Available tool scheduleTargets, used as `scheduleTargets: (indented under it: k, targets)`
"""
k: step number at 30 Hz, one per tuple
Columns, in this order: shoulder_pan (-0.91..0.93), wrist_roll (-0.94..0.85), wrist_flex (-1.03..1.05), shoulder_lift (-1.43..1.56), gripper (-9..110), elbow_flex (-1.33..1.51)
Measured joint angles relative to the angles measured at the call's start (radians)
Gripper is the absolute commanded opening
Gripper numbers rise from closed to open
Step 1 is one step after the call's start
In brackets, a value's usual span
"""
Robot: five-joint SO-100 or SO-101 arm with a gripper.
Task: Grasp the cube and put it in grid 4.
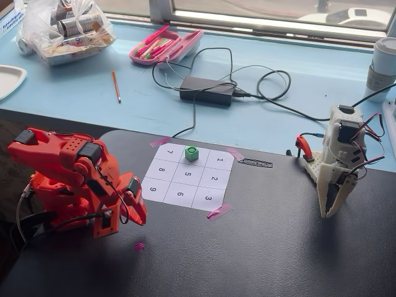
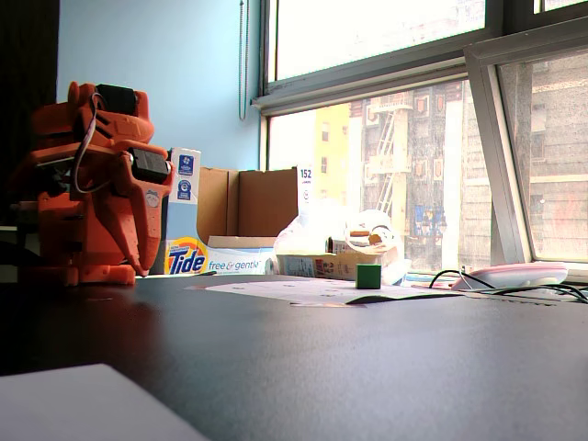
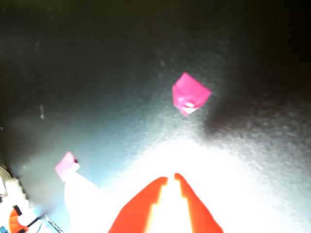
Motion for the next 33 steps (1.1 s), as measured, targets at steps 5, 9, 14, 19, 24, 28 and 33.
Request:
scheduleTargets:
  k: [5,9,14,19,24,28,33]
  targets:
    - [0.000,0.026,0.089,0.069,0,0.038]
    - [-0.005,0.049,0.172,0.140,0,0.051]
    - [-0.002,0.052,0.221,0.155,0,0.052]
    - [0.015,0.060,0.227,0.158,0,0.051]
    - [0.015,0.060,0.227,0.158,0,0.051]
    - [0.015,0.061,0.227,0.158,0,0.051]
    - [0.015,0.061,0.227,0.158,0,0.051]
